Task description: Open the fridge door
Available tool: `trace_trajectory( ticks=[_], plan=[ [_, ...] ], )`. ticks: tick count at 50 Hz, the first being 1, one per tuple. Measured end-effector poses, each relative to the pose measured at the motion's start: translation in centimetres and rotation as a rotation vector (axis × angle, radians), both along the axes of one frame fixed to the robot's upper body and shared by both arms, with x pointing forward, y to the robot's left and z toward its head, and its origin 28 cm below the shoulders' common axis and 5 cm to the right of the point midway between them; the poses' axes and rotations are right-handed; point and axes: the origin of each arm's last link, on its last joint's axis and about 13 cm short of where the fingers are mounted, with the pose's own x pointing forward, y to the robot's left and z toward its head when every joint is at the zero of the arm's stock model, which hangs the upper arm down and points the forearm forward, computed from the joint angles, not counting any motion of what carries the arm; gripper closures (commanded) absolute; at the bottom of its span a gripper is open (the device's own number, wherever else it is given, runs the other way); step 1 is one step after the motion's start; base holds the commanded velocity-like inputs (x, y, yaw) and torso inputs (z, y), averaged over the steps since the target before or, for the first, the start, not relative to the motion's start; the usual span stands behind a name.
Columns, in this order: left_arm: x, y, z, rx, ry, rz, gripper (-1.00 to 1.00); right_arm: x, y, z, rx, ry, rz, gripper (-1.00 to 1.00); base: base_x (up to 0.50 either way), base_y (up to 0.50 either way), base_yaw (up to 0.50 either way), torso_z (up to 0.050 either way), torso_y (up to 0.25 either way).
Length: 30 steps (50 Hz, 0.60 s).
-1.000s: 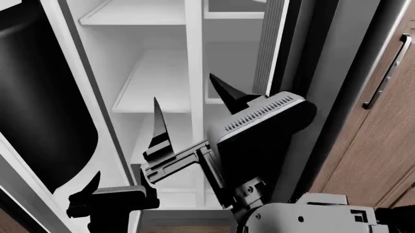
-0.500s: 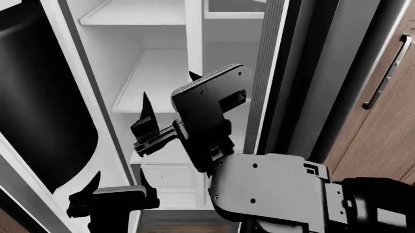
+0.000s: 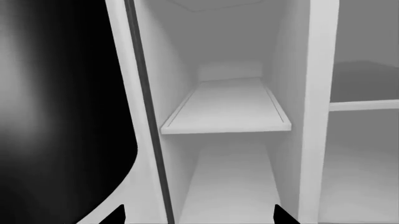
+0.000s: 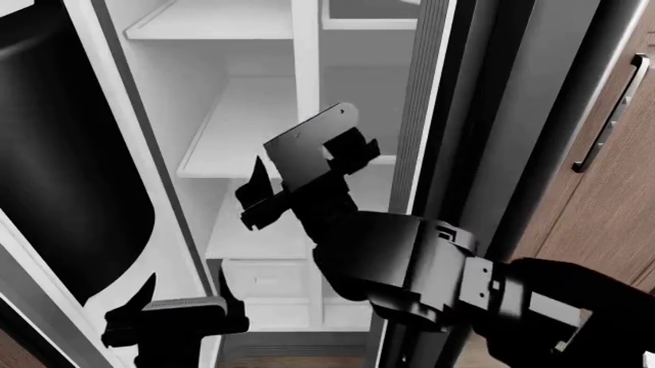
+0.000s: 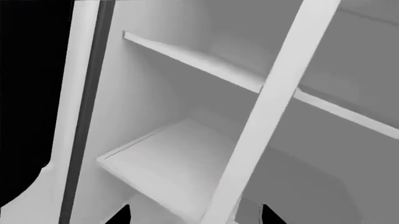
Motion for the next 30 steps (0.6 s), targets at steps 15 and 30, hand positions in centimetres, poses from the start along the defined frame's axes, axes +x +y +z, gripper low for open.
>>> trace_trajectory(
  ticks=[15, 30],
  plan=[
    [-0.1, 0.1, 0.0, -0.001, 0.000, 0.000, -1.00, 1.1, -0.5, -1.8, -0.231, -0.015, -0.130, -1.00, 0.00, 0.00, 0.00, 0.000, 0.000],
    [-0.1, 0.0, 0.0, -0.003, 0.001, -0.003, -1.00, 1.5, -1.7, -2.7, -0.398, 0.001, -0.254, -1.00, 0.00, 0.00, 0.00, 0.000, 0.000]
  ],
)
